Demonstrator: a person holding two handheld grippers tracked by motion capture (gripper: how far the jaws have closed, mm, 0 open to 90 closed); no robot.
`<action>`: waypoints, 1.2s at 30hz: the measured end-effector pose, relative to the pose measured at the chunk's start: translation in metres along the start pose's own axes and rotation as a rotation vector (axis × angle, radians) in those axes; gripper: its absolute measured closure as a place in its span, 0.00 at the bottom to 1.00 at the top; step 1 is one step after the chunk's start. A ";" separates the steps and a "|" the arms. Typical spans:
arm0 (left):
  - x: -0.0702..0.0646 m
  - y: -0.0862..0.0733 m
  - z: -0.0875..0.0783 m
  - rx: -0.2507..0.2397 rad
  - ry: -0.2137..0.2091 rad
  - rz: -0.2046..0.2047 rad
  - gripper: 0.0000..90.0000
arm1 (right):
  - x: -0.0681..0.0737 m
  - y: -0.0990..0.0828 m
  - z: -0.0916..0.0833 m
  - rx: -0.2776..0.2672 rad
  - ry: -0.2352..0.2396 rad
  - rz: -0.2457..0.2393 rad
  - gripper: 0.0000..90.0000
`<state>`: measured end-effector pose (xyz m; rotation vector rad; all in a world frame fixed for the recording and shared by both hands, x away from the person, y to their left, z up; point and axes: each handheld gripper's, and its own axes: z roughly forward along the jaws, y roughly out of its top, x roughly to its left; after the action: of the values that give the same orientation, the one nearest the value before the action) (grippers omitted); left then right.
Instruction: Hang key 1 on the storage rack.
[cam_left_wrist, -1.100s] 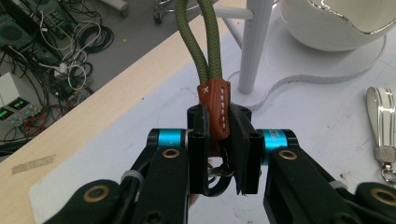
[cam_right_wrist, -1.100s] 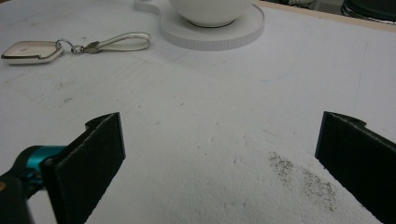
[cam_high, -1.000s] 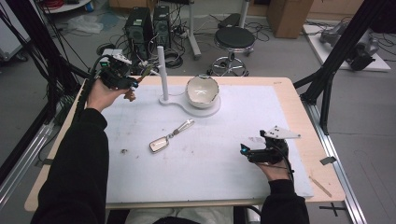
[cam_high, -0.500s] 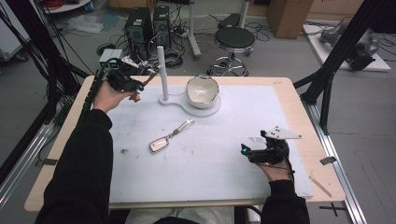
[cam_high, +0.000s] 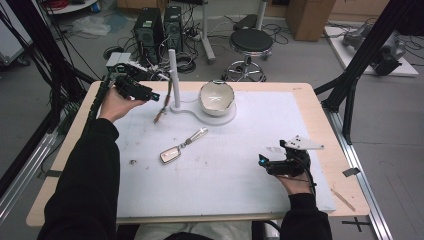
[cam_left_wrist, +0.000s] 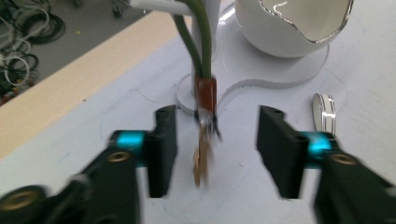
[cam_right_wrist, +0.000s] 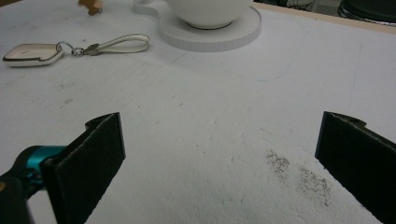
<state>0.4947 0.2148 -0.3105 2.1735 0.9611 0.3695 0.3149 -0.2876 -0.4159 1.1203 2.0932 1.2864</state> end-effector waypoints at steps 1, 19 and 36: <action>0.000 -0.001 -0.001 -0.004 0.007 -0.011 0.36 | 0.000 0.000 0.000 -0.003 0.000 -0.002 0.01; -0.007 -0.028 -0.019 -0.052 0.025 -0.072 0.02 | 0.001 0.001 -0.004 -0.019 0.005 0.008 0.01; -0.023 -0.044 -0.030 -0.061 0.024 -0.027 0.02 | 0.001 0.000 -0.002 -0.010 0.000 0.003 0.01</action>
<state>0.4408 0.2337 -0.3201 2.1030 0.9791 0.4083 0.3130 -0.2884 -0.4147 1.1190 2.0840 1.2970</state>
